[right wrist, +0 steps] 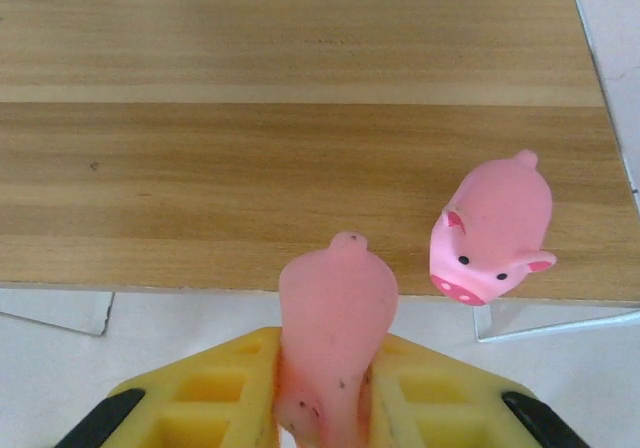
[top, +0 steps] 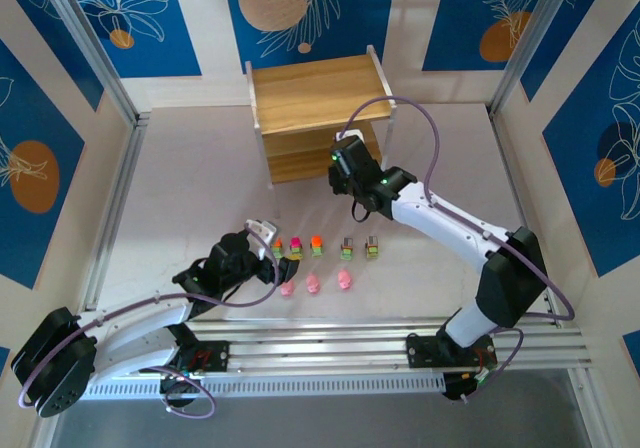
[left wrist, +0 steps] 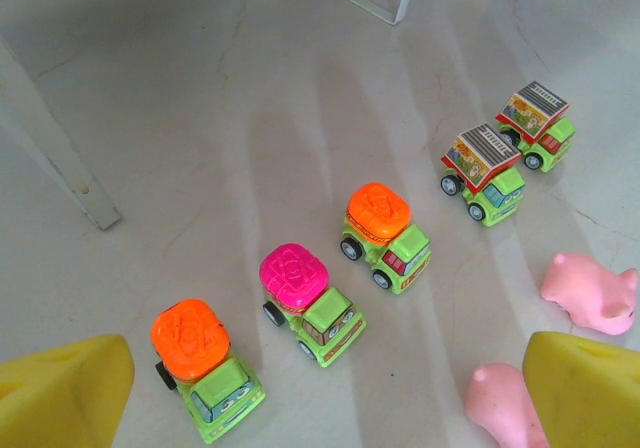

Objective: Place and organize the plastic toys onto the shelf

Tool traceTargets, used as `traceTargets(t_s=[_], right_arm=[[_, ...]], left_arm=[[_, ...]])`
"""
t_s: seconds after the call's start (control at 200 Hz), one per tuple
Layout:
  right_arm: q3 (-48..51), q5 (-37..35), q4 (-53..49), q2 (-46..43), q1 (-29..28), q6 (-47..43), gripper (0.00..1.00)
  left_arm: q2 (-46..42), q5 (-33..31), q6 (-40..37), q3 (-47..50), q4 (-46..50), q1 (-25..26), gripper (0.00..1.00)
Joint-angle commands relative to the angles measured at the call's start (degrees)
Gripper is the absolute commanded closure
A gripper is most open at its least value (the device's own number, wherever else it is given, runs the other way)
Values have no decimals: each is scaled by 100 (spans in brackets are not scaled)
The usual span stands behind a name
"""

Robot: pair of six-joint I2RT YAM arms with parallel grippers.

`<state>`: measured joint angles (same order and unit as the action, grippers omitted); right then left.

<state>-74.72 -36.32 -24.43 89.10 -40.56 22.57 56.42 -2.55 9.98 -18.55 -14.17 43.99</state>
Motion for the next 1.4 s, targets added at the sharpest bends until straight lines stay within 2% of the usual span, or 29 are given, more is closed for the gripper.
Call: traceTargets(t_s=[0.0,1.026,1.396], right_arm=[[-242,73,136,85,28,-58,77],[-156,-538,896,625,112,-130,74],[160,-760,1389,643,127,-129,72]], left_arm=[[-46,2,-50,-165,-63,-65,0],[-35,-13,-66,-166,-71,-66,0],[19,26,-59,-184,-112,-59,0]])
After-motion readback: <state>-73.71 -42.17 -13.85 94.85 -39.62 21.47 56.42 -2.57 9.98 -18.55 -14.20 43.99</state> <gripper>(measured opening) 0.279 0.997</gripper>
